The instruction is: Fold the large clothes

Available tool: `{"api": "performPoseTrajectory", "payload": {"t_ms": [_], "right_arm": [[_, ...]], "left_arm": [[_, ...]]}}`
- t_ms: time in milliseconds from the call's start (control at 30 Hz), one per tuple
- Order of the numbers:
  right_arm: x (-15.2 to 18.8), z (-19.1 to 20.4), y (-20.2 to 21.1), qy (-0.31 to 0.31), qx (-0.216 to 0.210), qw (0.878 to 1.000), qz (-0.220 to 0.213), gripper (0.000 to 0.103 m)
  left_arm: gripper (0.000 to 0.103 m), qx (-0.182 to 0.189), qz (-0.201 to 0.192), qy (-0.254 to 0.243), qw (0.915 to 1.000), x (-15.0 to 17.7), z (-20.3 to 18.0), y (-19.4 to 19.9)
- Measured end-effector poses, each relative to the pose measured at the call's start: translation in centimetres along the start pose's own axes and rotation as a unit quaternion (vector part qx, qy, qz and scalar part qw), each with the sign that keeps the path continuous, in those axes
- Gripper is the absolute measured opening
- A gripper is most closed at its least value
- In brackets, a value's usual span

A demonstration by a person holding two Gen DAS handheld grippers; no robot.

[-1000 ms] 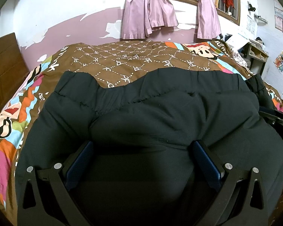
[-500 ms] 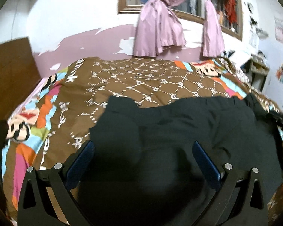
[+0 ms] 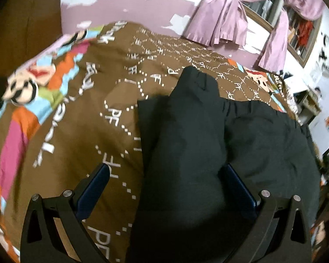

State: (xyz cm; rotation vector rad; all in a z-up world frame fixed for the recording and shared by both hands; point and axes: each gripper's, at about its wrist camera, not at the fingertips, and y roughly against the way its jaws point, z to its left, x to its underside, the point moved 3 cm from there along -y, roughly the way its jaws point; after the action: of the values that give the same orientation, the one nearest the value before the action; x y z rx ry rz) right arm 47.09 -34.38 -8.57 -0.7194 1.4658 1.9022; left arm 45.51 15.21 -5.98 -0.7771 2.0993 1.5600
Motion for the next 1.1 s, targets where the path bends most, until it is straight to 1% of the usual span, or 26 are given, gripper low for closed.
{"api": "performPoseTrajectory", "payload": {"t_ms": [100, 167, 233, 300, 367, 400, 500, 633, 700, 833, 900, 1033, 1100], "right_arm": [[1.2, -0.4, -1.1, -0.014, -0.005, 0.999, 0.03, 0.103], [1.7, -0.5, -1.4, -0.021, -0.013, 0.999, 0.038, 0.103], [2.1, -0.8, -1.8, -0.034, -0.03, 0.998, 0.052, 0.103], [2.5, -1.6, -2.3, -0.065, -0.056, 0.994, 0.067, 0.103], [2.8, -2.4, -2.5, -0.092, -0.077, 0.99, 0.07, 0.103], [2.8, -2.4, -2.4, -0.094, -0.079, 0.99, 0.07, 0.103], [2.8, -2.3, -2.3, -0.092, -0.082, 0.99, 0.07, 0.103], [2.9, -2.5, -2.3, -0.102, -0.093, 0.988, 0.07, 0.103], [3.0, -2.5, -2.3, -0.102, -0.094, 0.988, 0.071, 0.103], [2.8, -2.4, -2.3, -0.098, -0.092, 0.988, 0.081, 0.103], [2.6, -2.2, -2.4, -0.096, -0.092, 0.987, 0.09, 0.103], [2.5, -2.5, -2.5, -0.105, -0.104, 0.984, 0.097, 0.103], [2.6, -2.4, -2.5, -0.105, -0.117, 0.983, 0.1, 0.103]], "left_arm": [[0.102, 0.014, 0.012, 0.007, 0.9998, 0.2, 0.2, -0.3], [0.102, 0.019, 0.016, 0.007, 0.9997, 0.4, 0.1, -0.4], [0.102, 0.032, 0.027, 0.016, 0.999, 0.6, 0.5, -0.8], [0.102, 0.049, 0.039, 0.033, 0.9975, 0.7, 0.8, -1.3], [0.102, 0.063, 0.046, 0.047, 0.9959, 0.7, 1.2, -1.5], [0.102, 0.071, 0.052, 0.054, 0.9947, 0.7, 1.4, -1.7], [0.102, 0.086, 0.062, 0.07, 0.9919, 0.8, 1.8, -2.0], [0.102, 0.092, 0.067, 0.066, 0.9913, 0.7, 1.4, -2.0], [0.102, 0.1, 0.072, 0.067, 0.9901, 0.7, 1.5, -2.0], [0.102, 0.132, 0.075, 0.087, 0.9846, 0.8, 2.3, -2.1], [0.102, 0.141, 0.078, 0.092, 0.9827, 0.6, 2.7, -2.0], [0.102, 0.142, 0.077, 0.082, 0.9834, 0.5, 2.6, -1.5], [0.102, 0.145, 0.079, 0.067, 0.984, 0.5, 2.2, -1.3]]}}
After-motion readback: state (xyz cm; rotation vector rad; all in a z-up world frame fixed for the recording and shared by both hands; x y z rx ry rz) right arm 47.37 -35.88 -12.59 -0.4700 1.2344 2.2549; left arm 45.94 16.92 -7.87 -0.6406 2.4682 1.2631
